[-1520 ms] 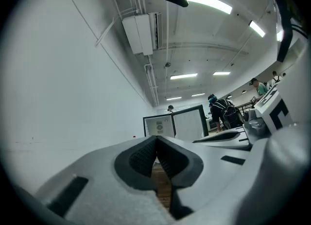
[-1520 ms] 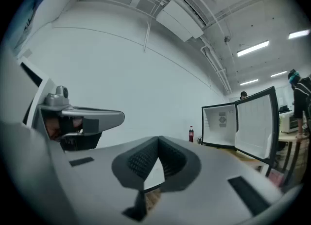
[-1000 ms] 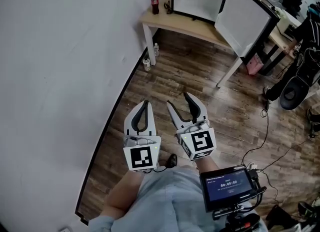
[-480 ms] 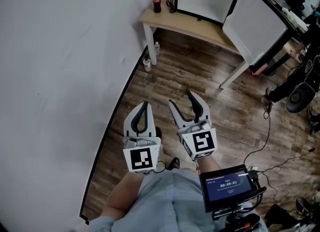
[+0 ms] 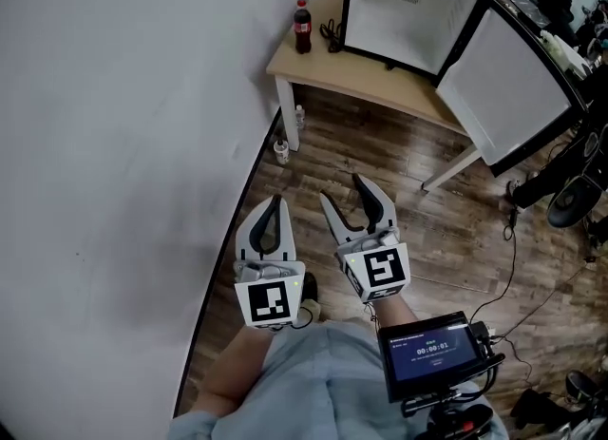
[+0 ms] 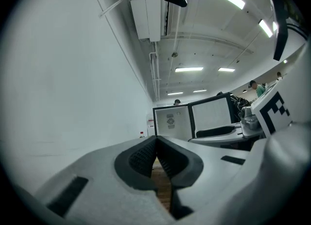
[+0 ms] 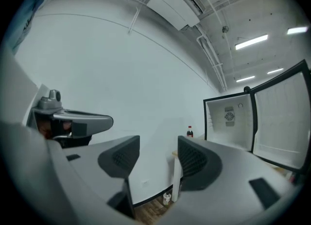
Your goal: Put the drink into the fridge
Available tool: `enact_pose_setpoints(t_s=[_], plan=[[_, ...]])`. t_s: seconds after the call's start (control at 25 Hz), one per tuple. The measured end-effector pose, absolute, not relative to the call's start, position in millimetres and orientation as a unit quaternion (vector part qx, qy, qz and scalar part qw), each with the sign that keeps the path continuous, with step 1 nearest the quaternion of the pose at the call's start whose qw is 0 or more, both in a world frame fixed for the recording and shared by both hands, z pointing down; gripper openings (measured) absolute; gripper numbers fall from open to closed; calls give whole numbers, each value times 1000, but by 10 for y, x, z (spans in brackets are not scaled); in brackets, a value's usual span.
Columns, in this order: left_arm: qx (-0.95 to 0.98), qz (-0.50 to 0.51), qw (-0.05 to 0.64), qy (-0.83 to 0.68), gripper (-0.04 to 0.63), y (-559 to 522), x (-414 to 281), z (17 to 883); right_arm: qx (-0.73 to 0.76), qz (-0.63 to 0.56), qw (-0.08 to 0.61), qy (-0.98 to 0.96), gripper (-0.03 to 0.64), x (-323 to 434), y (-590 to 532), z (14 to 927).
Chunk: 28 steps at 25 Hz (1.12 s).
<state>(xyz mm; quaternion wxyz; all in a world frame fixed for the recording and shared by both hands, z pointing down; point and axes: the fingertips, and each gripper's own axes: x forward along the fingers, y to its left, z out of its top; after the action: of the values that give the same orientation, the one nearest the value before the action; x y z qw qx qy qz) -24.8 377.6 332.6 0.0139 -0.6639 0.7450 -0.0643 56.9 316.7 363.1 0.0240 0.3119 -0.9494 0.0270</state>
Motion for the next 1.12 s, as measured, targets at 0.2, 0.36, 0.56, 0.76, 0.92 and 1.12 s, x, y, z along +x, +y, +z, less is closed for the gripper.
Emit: enact_pose_setpoints(t_s=[0.2,0.36,0.56,0.76,0.92,1.12], plan=[[-675,-55,16,736,8,3456,-607,3233,325,18,24,-945,241,231,2836,3496],[-676,-47,13,736,8,3276,-815,3248,328,9,30,-944,238,57,2656,3477],[-681,-50,8,731,8,3022,-893,3384,333,6,33,-942,236,-33,2406,3564],[-689,-63,12,721,8,2631,-928,3540,340,8,31,-940,236,-83,2025,3686],[-691,-73,3,719,8,2225,-973,3634,344,10,25,-939,235,-138,1611,3759],[-689,-94,5,718,8,1619,-1064,3760,339,20,30,-940,235,-239,990,3911]])
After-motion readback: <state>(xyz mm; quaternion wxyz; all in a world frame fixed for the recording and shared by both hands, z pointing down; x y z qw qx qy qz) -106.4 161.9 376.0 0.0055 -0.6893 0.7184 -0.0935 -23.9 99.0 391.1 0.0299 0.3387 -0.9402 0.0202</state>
